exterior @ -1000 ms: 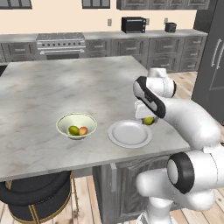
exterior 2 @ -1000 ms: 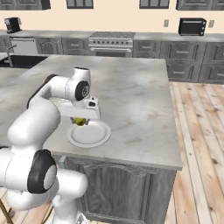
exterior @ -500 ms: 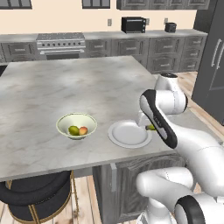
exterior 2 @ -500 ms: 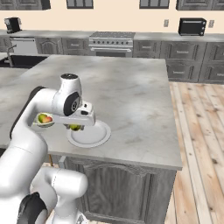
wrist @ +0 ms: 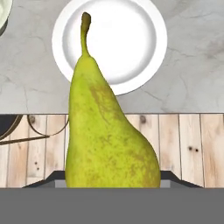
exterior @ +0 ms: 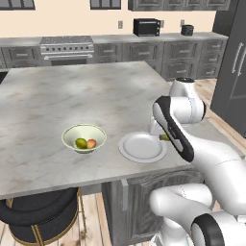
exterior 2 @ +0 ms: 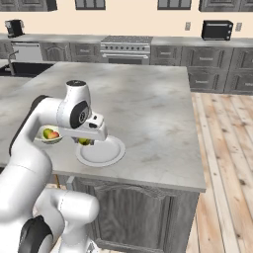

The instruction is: Take the fruits from the plate on the dining counter and place two fruits in each bowl.

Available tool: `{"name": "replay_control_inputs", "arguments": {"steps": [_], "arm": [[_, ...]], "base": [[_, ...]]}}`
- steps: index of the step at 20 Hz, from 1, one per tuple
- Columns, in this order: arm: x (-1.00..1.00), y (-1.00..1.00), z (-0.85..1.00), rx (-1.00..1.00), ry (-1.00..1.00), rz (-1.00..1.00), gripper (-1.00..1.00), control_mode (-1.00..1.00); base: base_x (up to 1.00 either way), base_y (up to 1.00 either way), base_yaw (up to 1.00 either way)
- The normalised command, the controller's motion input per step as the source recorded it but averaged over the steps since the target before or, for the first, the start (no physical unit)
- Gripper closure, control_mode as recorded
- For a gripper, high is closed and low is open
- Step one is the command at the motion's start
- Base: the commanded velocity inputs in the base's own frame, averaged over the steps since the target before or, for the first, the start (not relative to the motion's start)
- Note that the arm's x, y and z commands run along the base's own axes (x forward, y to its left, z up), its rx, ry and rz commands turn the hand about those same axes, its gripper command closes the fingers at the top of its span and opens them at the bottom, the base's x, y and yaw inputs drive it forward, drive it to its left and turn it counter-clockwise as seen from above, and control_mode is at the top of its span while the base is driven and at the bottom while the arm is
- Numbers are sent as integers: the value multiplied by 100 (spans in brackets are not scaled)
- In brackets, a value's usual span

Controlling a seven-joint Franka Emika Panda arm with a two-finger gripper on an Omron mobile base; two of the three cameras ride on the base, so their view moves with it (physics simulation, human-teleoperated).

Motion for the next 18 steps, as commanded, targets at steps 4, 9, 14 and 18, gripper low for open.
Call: {"name": "replay_control_inputs", "arguments": {"steps": [4, 9, 14, 18], "arm": [[0, 0, 0, 0, 0, 0, 100, 100], [0, 0, 0, 0, 0, 0, 100, 100], [0, 0, 0, 0, 0, 0, 100, 100], [0, 0, 0, 0, 0, 0, 100, 100]], "base": [[-32, 0, 0], [-95, 65, 0], [-30, 100, 1], [-3, 100, 0]]}}
